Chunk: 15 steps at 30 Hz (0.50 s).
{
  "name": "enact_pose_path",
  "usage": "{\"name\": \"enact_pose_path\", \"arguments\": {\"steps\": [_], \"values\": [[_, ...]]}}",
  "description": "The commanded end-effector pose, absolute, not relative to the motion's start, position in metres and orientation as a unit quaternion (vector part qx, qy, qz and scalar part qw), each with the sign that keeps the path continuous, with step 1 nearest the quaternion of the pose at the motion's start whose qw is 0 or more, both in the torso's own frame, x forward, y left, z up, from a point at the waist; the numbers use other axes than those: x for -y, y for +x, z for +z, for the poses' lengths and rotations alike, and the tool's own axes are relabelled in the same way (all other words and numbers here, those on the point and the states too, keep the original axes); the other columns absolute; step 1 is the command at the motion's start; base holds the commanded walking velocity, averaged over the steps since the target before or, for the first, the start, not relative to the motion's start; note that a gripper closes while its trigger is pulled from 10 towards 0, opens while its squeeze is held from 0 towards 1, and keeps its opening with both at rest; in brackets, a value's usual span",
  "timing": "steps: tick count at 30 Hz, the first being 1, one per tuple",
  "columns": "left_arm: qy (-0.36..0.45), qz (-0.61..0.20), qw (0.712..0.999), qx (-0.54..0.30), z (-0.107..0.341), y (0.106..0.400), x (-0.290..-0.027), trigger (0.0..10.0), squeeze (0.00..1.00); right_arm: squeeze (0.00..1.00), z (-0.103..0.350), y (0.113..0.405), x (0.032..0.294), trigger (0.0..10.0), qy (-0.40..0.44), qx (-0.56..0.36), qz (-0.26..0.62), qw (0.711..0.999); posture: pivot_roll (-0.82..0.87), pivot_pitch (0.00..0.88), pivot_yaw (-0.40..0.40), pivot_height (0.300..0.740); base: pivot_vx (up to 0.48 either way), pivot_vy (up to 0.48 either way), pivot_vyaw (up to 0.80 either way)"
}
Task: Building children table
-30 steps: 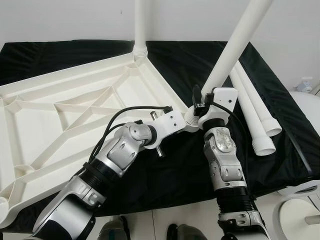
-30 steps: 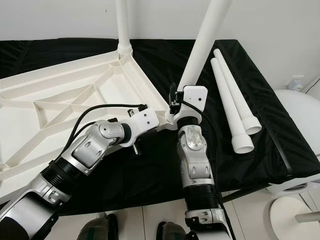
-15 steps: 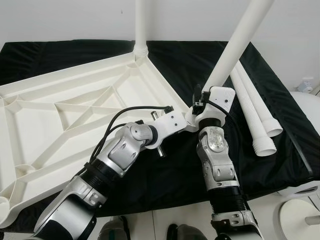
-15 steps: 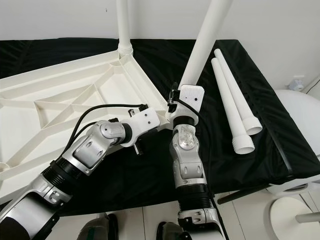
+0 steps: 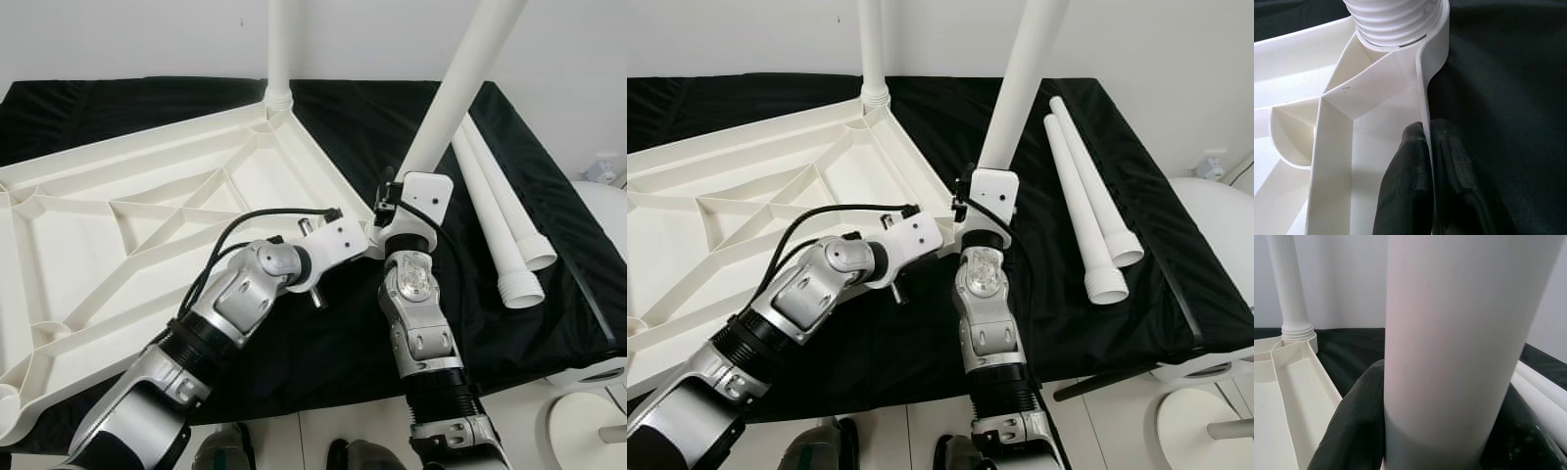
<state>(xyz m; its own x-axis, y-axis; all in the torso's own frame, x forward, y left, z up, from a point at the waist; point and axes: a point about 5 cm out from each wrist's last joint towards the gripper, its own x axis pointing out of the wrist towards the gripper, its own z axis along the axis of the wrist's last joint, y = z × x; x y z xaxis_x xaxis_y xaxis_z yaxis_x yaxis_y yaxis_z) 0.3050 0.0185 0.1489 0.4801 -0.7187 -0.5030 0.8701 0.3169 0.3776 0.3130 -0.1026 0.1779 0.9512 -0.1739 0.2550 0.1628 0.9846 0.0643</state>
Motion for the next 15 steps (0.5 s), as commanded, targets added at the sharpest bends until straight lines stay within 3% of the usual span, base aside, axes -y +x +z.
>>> {"name": "enact_pose_path", "arguments": {"steps": [1,9,15], "values": [[0.324,-0.503,0.789,-0.14,0.137,0.299,-0.015,10.0,0.0,0.0,0.152,0.312,0.103,10.0,0.019,0.067,-0.098,0.993,0.0,0.086,-0.05,0.74,0.0,0.0,0.0],[0.324,-0.502,0.789,-0.141,0.138,0.3,-0.016,10.0,0.0,0.0,0.151,0.321,0.115,10.0,0.017,0.049,-0.091,0.995,-0.01,0.092,-0.044,0.74,0.0,0.0,0.0],[0.324,-0.503,0.789,-0.14,0.138,0.3,-0.016,10.0,0.0,0.0,0.149,0.33,0.14,10.0,-0.006,0.024,-0.057,0.998,-0.02,0.095,-0.04,0.74,0.0,0.0,0.0]]}}
